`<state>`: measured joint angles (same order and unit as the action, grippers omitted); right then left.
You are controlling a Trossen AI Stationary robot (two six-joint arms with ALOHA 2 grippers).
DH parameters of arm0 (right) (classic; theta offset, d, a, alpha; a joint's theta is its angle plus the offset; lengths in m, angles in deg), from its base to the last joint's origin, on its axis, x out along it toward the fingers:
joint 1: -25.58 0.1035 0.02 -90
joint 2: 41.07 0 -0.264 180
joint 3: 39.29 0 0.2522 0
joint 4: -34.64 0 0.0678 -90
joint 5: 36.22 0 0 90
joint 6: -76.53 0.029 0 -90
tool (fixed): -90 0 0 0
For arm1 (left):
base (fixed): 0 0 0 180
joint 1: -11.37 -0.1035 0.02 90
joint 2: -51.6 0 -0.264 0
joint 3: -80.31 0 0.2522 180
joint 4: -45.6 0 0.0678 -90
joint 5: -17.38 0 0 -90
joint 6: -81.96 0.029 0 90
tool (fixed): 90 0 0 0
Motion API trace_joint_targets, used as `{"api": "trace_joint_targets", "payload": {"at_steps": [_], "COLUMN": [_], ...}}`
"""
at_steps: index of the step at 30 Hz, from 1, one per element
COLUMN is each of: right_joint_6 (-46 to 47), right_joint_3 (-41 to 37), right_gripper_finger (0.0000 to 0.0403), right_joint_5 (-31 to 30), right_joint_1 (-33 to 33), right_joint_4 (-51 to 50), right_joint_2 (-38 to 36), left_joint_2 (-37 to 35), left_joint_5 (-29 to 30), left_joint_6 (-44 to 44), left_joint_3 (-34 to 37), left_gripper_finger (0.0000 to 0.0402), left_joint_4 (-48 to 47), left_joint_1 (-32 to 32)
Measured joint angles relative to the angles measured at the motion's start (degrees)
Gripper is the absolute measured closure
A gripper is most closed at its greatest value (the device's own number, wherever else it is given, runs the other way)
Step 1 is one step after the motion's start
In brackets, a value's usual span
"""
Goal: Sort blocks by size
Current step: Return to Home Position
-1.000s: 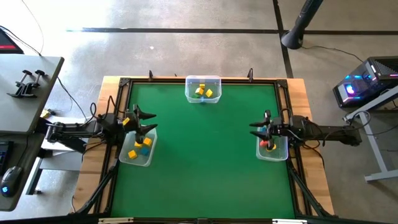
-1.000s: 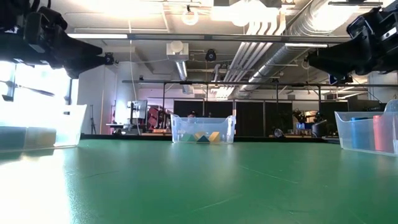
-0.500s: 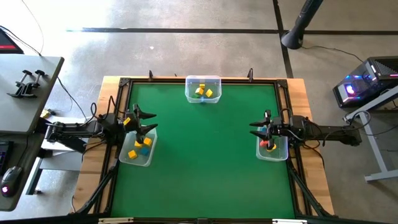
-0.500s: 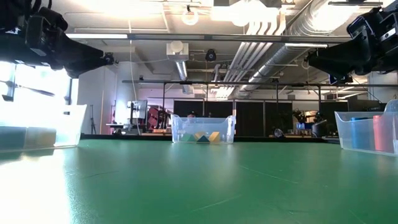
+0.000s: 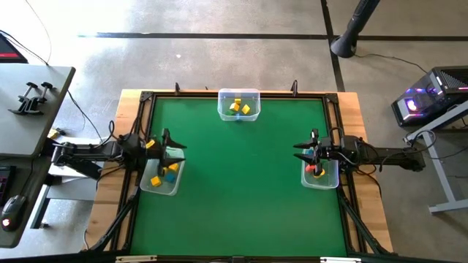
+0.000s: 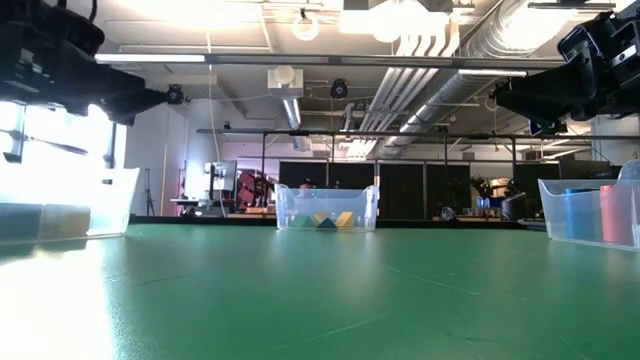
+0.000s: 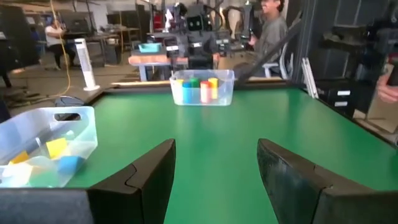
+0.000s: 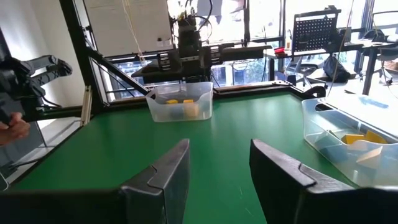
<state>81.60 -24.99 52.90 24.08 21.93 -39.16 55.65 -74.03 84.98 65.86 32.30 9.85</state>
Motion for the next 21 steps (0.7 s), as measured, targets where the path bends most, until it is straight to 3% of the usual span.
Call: {"api": "trace_joint_targets", "payload": {"at_steps": [10,21], "right_joint_6": [-0.01,-0.01], "right_joint_3": [-0.02,-0.02], "right_gripper_finger": [0.0247,0.0247], "right_joint_5": [0.02,0.02], "right_joint_1": [0.0,0.0], "right_joint_4": [0.0,0.0], "right_joint_2": [0.0,0.0], "left_joint_2": [4.44,4.72], "left_joint_5": [0.46,0.56], "left_joint_6": [-1.24,-1.26], "left_joint_3": [0.0,0.0], "left_gripper_finger": [0.0188,0.0188], "left_joint_4": [-0.05,-0.05], "left_joint_1": [0.18,0.18]}}
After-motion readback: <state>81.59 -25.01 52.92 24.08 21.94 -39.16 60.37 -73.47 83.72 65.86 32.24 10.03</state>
